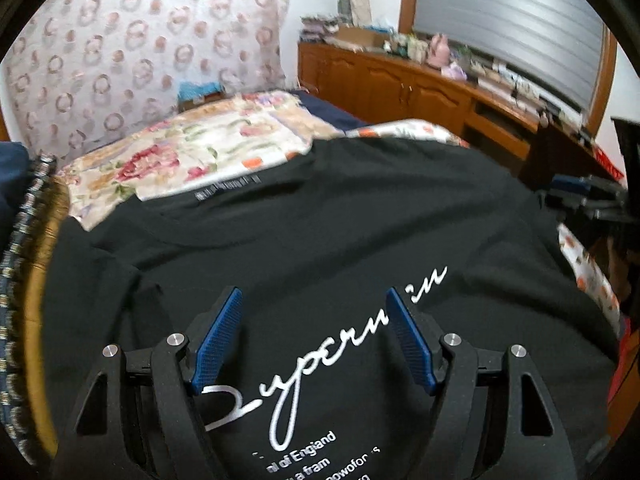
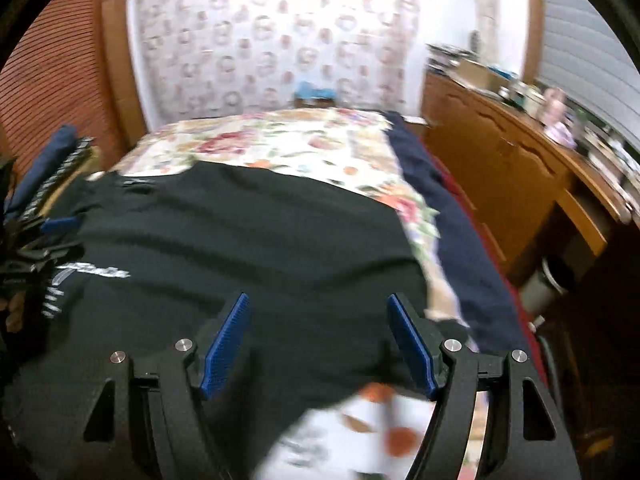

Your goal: Fold small clothes

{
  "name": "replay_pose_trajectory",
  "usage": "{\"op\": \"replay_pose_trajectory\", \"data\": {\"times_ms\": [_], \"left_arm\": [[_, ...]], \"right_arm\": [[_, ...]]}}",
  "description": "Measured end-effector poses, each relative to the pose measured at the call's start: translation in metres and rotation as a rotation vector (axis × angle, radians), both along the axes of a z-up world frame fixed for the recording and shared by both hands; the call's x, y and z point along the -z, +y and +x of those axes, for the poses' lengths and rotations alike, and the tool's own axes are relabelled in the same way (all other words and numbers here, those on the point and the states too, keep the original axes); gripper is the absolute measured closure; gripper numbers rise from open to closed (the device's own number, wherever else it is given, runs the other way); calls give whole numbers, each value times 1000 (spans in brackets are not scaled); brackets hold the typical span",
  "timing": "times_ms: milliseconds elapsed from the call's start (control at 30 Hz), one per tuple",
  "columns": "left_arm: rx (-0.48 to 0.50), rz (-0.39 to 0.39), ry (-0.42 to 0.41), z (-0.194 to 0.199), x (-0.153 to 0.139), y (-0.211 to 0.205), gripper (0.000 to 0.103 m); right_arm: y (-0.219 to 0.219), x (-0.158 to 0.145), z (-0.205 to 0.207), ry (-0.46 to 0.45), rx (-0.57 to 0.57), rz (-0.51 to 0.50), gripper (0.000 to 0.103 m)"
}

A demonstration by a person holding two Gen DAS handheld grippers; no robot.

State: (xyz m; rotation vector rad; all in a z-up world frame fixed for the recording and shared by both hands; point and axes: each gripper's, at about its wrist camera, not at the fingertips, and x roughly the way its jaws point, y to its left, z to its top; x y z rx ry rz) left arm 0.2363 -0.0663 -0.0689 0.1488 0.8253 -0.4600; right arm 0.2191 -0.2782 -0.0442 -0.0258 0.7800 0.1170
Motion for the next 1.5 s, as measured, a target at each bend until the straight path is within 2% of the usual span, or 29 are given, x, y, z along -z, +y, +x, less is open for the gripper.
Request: {"op": "replay_pose_trajectory", "data": {"times_ms": [100, 200, 300, 400, 467, 500, 533, 700, 800, 900, 967, 1000, 1067, 1167, 1267, 1400, 1500], "left_arm": [[7, 12, 20, -2, 7, -2, 28], [5, 16, 48, 0, 10, -1, 28], [20, 30, 57, -1, 12, -5, 21], [39, 87, 48, -4, 16, -17, 13], [48, 86, 53, -3, 17, -17, 9], [52, 83, 61, -2, 17, -16, 5], [56, 93, 71, -1, 19, -18, 0], [56, 100, 65, -4, 18, -19, 0], [56, 99, 65, -3, 18, -19, 0], [56, 98, 65, -3, 18, -19, 0], [49, 98, 61, -4, 17, -19, 0], [44, 95, 57, -4, 17, -17, 0], [29, 76, 37, -5, 13, -13, 0], [-11, 11, -36, -11, -4, -4, 0], [-45, -57, -107, -14, -21, 8, 0], [-76, -62, -181, -19, -36, 15, 0], [-81, -57, -206, -22, -40, 23, 0]], "right_arm": [[-4, 1, 11, 22, 53, 7, 30], [-1, 5, 18, 52, 87, 67, 30], [5, 4, 23, 60, 97, 73, 30], [3, 6, 28, 83, 103, 77, 30], [-1, 6, 29, 92, 107, 69, 30], [-3, 6, 30, 96, 111, 70, 30], [-22, 3, 27, 99, 115, 79, 30], [-46, 3, 27, 134, 130, 146, 30], [-51, 5, 28, 153, 136, 188, 37], [-51, 3, 29, 154, 124, 206, 50], [-49, 1, 28, 145, 116, 198, 68], [-47, 0, 28, 137, 117, 169, 73], [-43, -4, 26, 117, 116, 120, 90], [-33, -14, 24, 88, 74, 55, 94], [-25, -32, 21, 30, 45, 35, 95], [-6, -58, 16, -61, -12, 41, 95], [20, -69, 11, -100, -91, 52, 95]]}}
